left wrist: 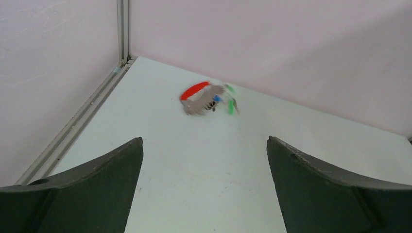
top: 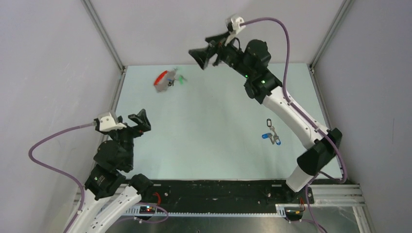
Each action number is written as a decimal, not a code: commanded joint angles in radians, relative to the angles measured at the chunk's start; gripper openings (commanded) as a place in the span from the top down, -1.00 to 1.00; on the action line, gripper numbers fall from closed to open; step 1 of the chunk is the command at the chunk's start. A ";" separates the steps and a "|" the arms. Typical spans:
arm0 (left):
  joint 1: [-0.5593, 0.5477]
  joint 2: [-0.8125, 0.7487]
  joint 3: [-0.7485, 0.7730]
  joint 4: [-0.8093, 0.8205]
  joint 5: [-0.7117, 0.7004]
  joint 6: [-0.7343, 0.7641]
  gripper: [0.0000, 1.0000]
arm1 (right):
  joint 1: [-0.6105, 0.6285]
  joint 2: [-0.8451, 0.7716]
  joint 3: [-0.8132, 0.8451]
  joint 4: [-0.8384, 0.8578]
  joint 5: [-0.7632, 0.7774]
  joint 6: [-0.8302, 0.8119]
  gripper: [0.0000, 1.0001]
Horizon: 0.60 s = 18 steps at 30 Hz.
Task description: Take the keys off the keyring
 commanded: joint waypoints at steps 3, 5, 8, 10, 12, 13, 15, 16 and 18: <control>0.006 0.074 0.048 0.002 -0.034 -0.028 -0.99 | -0.087 -0.219 -0.417 0.117 0.010 0.063 -0.99; 0.005 0.115 0.066 0.002 -0.062 -0.070 -0.99 | -0.099 -0.301 -0.499 0.077 0.052 0.014 -0.99; 0.006 0.171 0.083 0.004 -0.104 -0.123 -0.99 | -0.112 -0.425 -0.594 -0.018 0.120 -0.076 -0.99; 0.005 0.211 0.096 0.002 -0.108 -0.140 -0.99 | -0.123 -0.487 -0.632 -0.082 0.165 -0.117 -0.99; 0.005 0.239 0.106 0.004 -0.057 -0.152 -0.99 | -0.138 -0.545 -0.668 -0.144 0.233 -0.144 -0.99; 0.005 0.250 0.111 0.006 -0.038 -0.159 -0.99 | -0.144 -0.580 -0.682 -0.166 0.246 -0.148 -0.99; 0.005 0.258 0.113 0.017 0.028 -0.171 -0.99 | -0.167 -0.633 -0.733 -0.204 0.301 -0.149 -0.99; 0.005 0.259 0.115 0.019 0.065 -0.164 -0.99 | -0.191 -0.653 -0.774 -0.210 0.311 -0.144 -0.99; 0.005 0.253 0.128 0.023 0.137 -0.127 -0.99 | -0.243 -0.706 -0.835 -0.217 0.300 -0.096 -0.99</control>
